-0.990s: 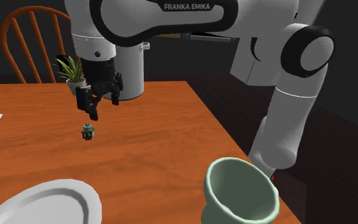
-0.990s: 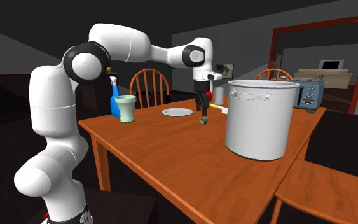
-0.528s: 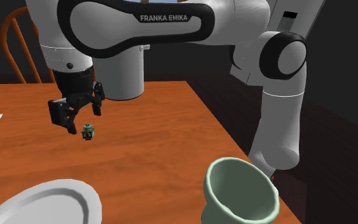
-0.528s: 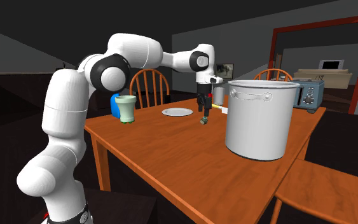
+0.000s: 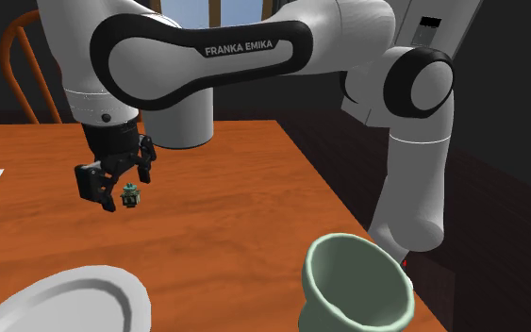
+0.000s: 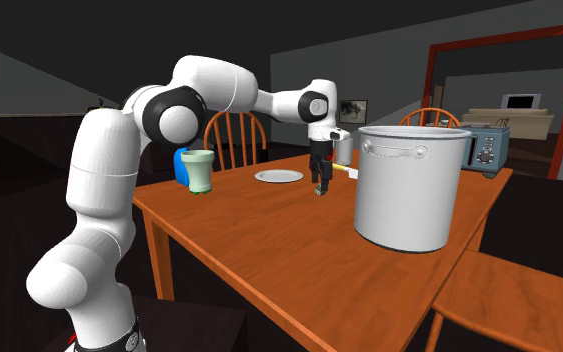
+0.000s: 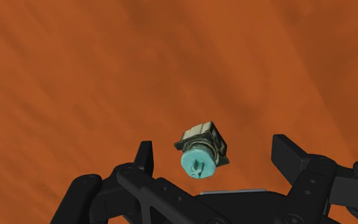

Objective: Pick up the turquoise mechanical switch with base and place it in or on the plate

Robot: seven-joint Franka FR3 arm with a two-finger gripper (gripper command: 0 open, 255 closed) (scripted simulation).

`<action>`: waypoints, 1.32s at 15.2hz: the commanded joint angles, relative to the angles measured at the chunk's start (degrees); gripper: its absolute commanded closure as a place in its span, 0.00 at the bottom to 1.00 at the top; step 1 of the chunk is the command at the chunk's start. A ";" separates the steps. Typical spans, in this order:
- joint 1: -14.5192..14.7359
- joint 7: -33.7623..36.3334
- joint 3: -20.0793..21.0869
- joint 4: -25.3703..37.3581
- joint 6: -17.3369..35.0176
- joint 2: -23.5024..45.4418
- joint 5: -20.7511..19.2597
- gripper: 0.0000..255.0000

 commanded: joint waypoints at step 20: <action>0.47 -0.04 0.11 4.23 -3.90 0.33 -0.12 1.00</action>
